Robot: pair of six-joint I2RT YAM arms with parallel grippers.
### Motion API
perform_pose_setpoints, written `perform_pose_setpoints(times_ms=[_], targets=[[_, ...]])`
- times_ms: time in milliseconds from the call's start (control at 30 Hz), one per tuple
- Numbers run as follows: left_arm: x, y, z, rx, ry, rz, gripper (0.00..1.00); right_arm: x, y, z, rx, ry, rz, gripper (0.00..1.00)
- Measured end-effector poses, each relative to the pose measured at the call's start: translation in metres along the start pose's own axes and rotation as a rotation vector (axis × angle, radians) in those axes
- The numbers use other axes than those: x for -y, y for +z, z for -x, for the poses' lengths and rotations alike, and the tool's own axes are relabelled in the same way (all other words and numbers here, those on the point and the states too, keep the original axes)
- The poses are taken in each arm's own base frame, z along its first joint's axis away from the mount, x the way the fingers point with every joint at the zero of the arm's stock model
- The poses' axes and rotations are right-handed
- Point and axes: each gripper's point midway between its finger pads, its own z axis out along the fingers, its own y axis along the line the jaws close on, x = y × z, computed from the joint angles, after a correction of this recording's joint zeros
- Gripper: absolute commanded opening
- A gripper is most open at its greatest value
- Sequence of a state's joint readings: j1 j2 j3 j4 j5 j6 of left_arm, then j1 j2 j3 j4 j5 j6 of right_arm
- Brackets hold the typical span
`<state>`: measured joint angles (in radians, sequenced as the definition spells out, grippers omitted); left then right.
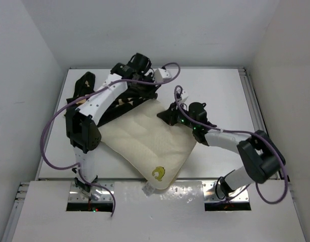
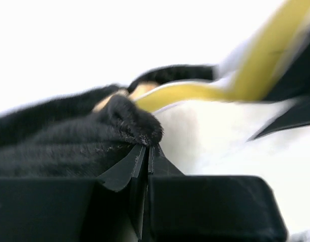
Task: Put the pillow into the pillowcase
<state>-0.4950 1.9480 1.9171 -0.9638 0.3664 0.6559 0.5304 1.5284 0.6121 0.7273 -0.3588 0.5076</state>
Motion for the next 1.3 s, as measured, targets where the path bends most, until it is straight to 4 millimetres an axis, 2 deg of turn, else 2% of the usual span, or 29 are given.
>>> perform_pose_setpoints(times_ms=[100, 167, 233, 300, 433, 533, 633, 800, 900, 1033, 1133, 1233, 1267, 1300], targets=[[0.017, -0.038, 0.05, 0.122, 0.108, -0.06, 0.0, -0.017, -0.004, 0.048, 0.153, -0.087, -0.017, 0.0], [0.027, -0.062, 0.07, 0.196, 0.169, -0.081, 0.0, -0.017, -0.012, 0.081, 0.268, -0.122, -0.06, 0.0], [0.036, -0.082, 0.081, 0.244, 0.217, -0.095, 0.0, -0.015, -0.022, 0.109, 0.364, -0.147, -0.105, 0.0], [0.043, -0.094, 0.087, 0.278, 0.255, -0.101, 0.0, -0.015, -0.03, 0.127, 0.434, -0.16, -0.133, 0.0], [0.047, -0.098, 0.091, 0.31, 0.281, -0.112, 0.0, -0.015, -0.037, 0.144, 0.503, -0.172, -0.164, 0.0], [0.046, -0.095, 0.092, 0.317, 0.272, -0.112, 0.0, -0.019, -0.036, 0.14, 0.498, -0.172, -0.158, 0.0], [0.042, -0.095, 0.094, 0.328, 0.226, -0.106, 0.0, -0.029, -0.032, 0.129, 0.477, -0.169, -0.129, 0.0], [0.016, -0.095, 0.095, 0.352, 0.079, -0.042, 0.0, -0.05, -0.024, 0.108, 0.443, -0.15, -0.071, 0.0], [0.02, -0.084, 0.09, 0.339, 0.089, -0.088, 0.0, -0.047, -0.022, 0.105, 0.447, -0.124, -0.086, 0.0], [0.06, -0.054, 0.075, 0.261, 0.214, -0.213, 0.0, -0.017, -0.018, 0.101, 0.456, -0.023, -0.174, 0.0], [0.08, -0.037, 0.063, 0.22, 0.291, -0.272, 0.0, 0.025, -0.018, 0.085, 0.433, 0.094, -0.302, 0.0], [0.094, -0.033, 0.05, 0.198, 0.285, -0.343, 0.0, 0.065, -0.027, 0.072, 0.431, 0.214, -0.46, 0.0], [0.096, -0.032, 0.048, 0.2, 0.281, -0.356, 0.08, 0.076, -0.031, 0.069, 0.435, 0.255, -0.505, 0.0], [0.096, -0.032, 0.048, 0.206, 0.281, -0.363, 0.51, 0.084, -0.035, 0.065, 0.439, 0.293, -0.534, 0.0]])
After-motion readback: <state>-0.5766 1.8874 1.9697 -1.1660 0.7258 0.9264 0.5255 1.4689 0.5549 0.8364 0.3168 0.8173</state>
